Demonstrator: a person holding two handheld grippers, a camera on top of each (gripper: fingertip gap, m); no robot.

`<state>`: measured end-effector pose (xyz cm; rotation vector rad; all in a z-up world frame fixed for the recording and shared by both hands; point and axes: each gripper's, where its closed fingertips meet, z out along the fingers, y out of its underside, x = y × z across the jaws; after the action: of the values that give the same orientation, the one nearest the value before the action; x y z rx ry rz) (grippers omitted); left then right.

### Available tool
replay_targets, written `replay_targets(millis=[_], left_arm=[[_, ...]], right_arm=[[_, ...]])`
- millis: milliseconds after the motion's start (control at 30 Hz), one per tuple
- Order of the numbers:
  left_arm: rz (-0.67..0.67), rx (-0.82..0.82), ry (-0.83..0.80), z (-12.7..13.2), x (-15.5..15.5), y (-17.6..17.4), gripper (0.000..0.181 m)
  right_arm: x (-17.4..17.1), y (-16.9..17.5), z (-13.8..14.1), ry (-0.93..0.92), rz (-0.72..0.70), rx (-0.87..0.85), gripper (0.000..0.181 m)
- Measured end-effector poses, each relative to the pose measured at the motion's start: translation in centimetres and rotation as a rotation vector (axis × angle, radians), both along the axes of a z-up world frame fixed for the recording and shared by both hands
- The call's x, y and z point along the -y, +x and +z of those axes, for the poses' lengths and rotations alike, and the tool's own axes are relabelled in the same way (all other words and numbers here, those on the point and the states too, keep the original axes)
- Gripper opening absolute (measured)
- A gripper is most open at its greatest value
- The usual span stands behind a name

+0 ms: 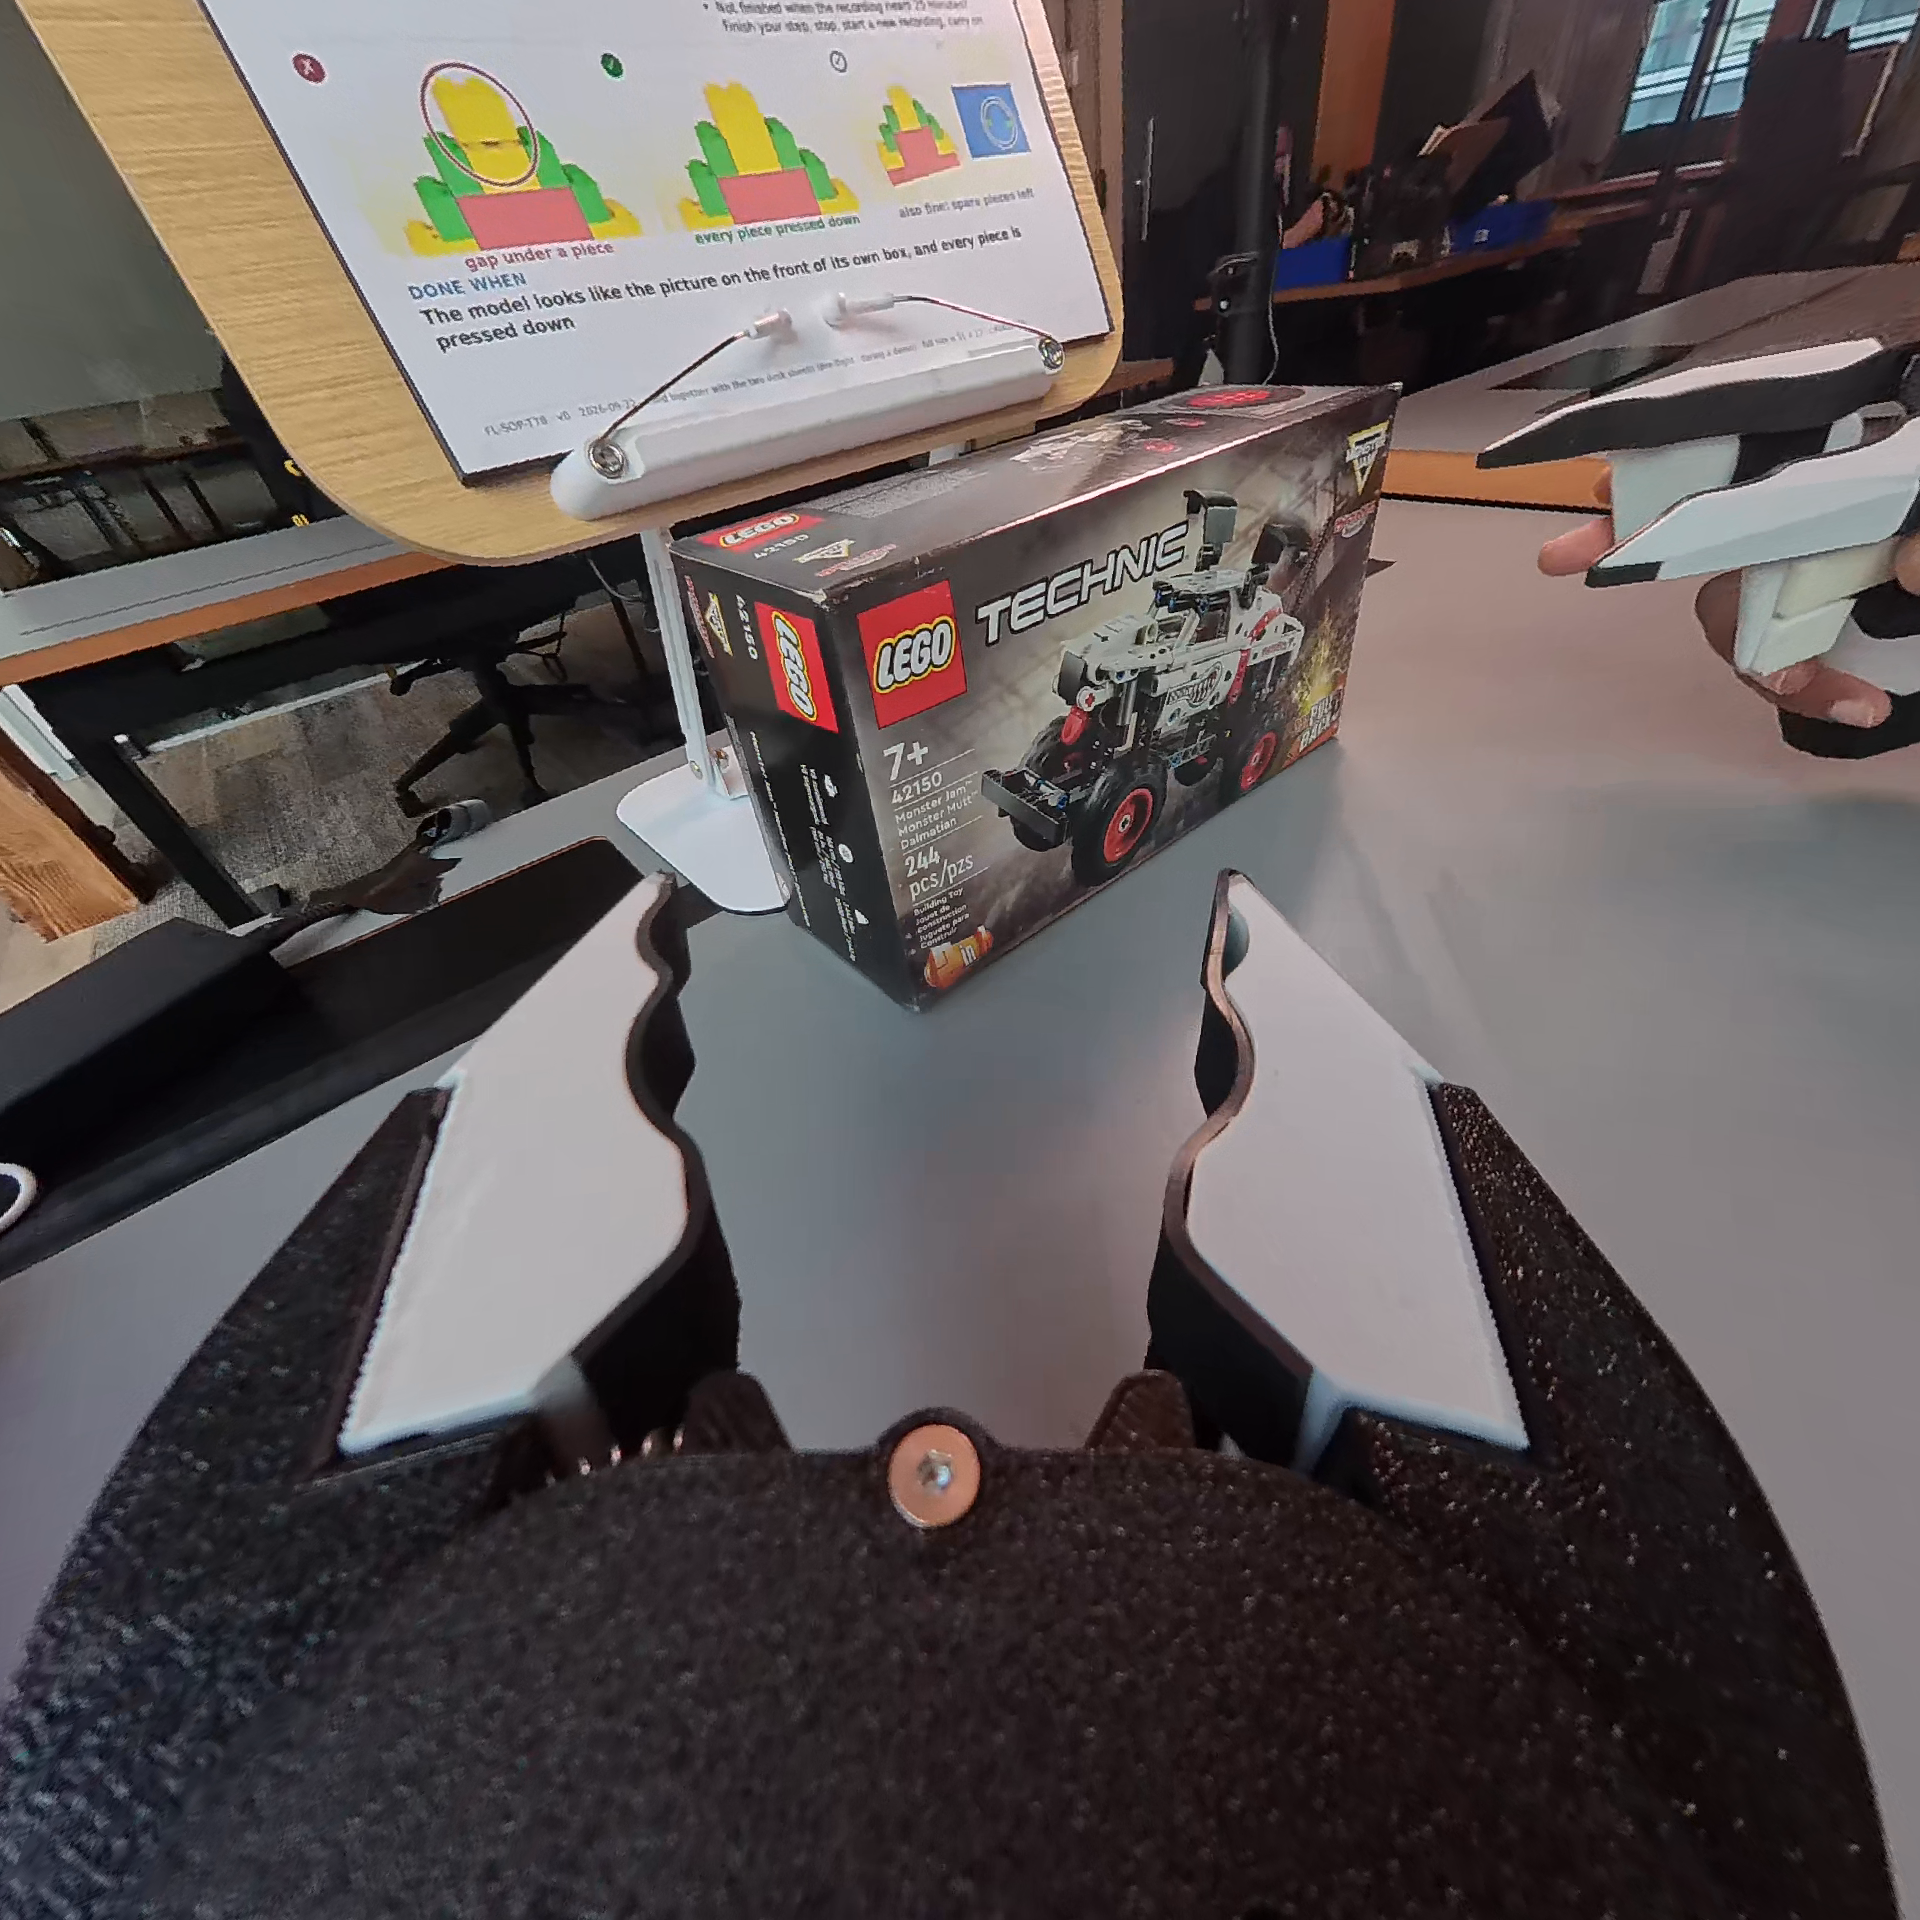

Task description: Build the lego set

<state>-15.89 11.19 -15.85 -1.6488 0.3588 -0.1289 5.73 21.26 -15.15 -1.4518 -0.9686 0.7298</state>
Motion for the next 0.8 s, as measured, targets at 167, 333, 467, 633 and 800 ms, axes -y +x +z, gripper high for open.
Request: replay_targets(millis=[167, 333, 467, 633, 800], left_arm=[[-0.006, 0.001, 0.014, 0.3, 0.3, 0.5, 0.099], [0.010, 0.022, 0.030, 0.6, -1.0, 0.0, 0.087], [-0.018, 0.034, -0.070, -0.4, -4.7, -0.2, 0.102], [-0.065, -0.037, -0.220, -2.9, -9.9, 0.8, 0.120], [-0.023, -0.125, -0.198, -3.6, -10.9, 2.1, 0.083]], right_arm=[[-0.1, 0.1, -0.5, 0.000, 0.002, 0.003, 0.083], [-1.9, 0.4, -1.6, -0.030, -0.027, 0.064, 0.081], [-6.2, 0.6, -2.3, -0.038, -0.065, 0.143, 0.093], [-9.4, -1.3, -2.8, -0.054, -0.046, 0.170, 0.097], [-8.5, -2.2, -2.7, -0.026, -0.022, 0.145, 0.079]])
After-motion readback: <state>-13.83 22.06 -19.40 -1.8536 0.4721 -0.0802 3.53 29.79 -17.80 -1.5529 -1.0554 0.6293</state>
